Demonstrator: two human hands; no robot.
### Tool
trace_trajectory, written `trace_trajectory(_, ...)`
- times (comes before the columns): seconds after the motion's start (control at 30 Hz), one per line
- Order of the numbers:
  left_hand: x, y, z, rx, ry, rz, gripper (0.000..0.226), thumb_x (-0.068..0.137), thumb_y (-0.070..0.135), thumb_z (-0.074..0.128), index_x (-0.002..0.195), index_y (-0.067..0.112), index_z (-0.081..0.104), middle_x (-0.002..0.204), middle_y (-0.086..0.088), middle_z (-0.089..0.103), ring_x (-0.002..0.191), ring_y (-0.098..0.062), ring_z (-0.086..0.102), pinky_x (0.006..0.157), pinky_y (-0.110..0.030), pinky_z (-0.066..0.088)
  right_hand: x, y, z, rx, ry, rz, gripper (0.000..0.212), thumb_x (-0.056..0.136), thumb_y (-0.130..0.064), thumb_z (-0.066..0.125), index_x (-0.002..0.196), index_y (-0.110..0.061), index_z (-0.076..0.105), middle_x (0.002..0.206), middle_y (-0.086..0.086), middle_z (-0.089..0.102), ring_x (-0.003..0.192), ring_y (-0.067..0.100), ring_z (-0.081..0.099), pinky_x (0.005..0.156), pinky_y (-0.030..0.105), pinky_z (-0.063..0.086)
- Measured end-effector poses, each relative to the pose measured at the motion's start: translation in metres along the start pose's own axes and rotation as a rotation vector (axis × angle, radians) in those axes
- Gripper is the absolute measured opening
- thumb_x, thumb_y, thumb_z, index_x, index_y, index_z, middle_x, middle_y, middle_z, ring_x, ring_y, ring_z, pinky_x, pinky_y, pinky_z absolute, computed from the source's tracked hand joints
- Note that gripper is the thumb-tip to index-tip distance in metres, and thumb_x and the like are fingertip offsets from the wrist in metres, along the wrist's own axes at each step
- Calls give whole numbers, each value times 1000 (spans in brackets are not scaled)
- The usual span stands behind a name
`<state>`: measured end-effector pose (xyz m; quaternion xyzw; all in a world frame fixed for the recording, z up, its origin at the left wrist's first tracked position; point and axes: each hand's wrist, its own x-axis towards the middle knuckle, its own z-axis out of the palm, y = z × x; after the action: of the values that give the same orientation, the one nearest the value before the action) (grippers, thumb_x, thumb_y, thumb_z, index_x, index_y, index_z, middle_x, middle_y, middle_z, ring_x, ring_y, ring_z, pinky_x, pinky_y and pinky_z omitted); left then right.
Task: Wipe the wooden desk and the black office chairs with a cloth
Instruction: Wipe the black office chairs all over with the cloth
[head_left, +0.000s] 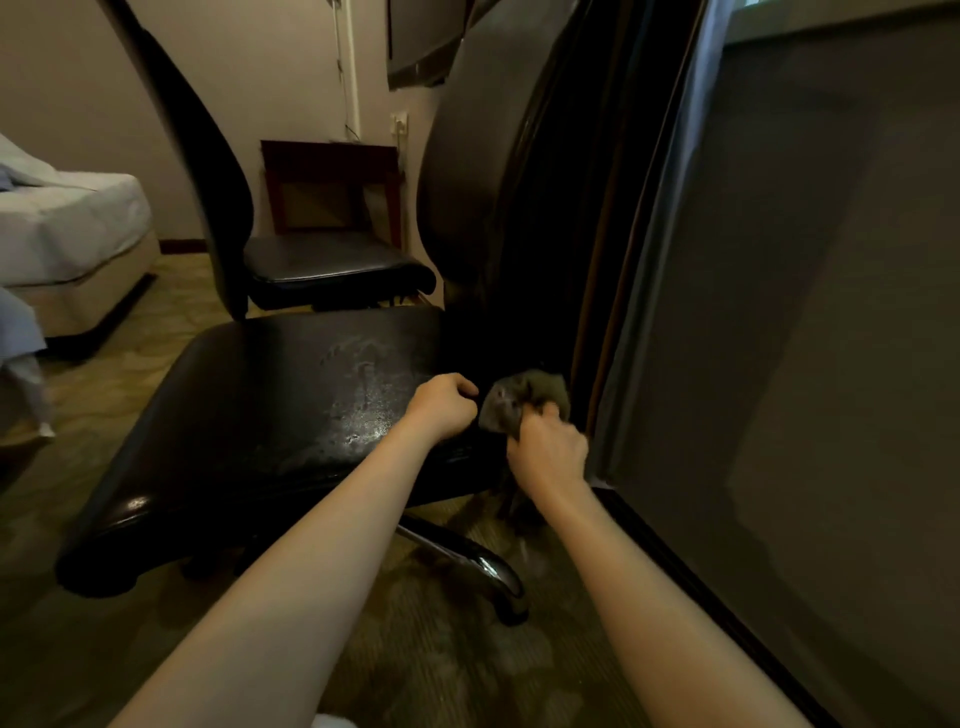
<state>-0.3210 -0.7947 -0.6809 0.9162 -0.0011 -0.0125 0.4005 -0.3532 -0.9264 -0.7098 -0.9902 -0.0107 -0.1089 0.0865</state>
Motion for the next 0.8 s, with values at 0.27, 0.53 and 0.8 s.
trace_trajectory(0.27, 14, 13, 1, -210, 123, -7, 37, 89, 4, 45, 122, 14, 56, 120, -11, 59, 96, -24, 54, 75, -30, 42, 7, -2, -26, 13, 161, -194, 49, 97, -34, 43, 142, -16, 37, 130, 8, 44, 103, 33, 57, 76, 35, 44)
trace_trajectory(0.53, 18, 11, -2, -282, 100, -66, 52, 89, 3, 39, 140, 16, 38, 111, -16, 58, 63, -16, 51, 48, -25, 38, 19, 7, -13, -25, 2, -75, 38, 96, -31, 45, 129, -13, 50, 126, 10, 47, 104, 34, 57, 78, 38, 45)
trace_trajectory(0.8, 21, -14, 32, 279, -120, -127, 76, 82, 30, 57, 145, 5, 22, 142, -17, 38, 127, -35, 42, 107, -42, 35, 38, -26, -21, -84, 109, -179, 36, 98, -29, 42, 127, -11, 49, 124, 10, 49, 104, 33, 57, 73, 36, 45)
